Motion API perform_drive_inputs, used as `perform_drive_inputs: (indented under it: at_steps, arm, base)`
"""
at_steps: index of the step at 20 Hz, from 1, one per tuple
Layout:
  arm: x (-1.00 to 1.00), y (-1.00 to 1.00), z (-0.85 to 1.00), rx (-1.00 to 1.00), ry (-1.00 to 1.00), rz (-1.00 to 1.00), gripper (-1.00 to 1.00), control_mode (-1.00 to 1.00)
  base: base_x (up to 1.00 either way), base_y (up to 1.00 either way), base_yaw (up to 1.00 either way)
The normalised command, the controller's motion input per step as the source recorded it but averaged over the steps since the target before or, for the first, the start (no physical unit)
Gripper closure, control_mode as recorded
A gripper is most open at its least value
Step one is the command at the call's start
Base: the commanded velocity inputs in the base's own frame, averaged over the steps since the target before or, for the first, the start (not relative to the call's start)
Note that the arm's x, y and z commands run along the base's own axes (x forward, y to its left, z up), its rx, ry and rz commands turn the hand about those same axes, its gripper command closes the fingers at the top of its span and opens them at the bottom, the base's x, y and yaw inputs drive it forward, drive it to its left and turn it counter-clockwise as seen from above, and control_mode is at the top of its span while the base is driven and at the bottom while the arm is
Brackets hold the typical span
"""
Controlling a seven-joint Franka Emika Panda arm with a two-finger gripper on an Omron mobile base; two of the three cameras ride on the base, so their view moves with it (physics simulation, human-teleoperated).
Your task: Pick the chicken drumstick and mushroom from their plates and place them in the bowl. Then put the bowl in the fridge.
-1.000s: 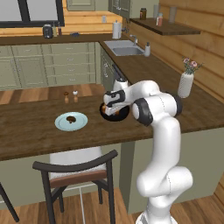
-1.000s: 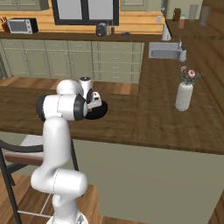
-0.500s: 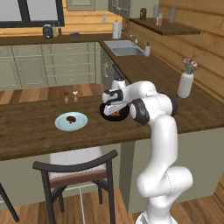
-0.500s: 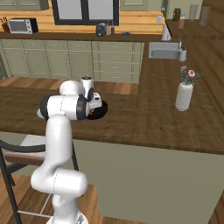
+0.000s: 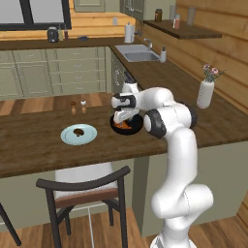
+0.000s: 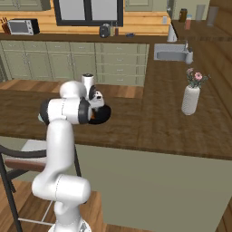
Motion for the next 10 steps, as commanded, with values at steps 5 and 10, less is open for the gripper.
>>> perform_drive_inputs:
  at_steps: [5, 10]
  arm:
    - [-0.88, 0.51, 0.7, 0.0, -0.01, 0.03, -1.0, -1.0]
    - [-0.69, 0.97, 0.19, 0.0, 0.0, 0.0, -1.0, -1.0]
  base:
    - [0.0, 0.0, 0.0]
    - [0.0, 0.0, 0.0]
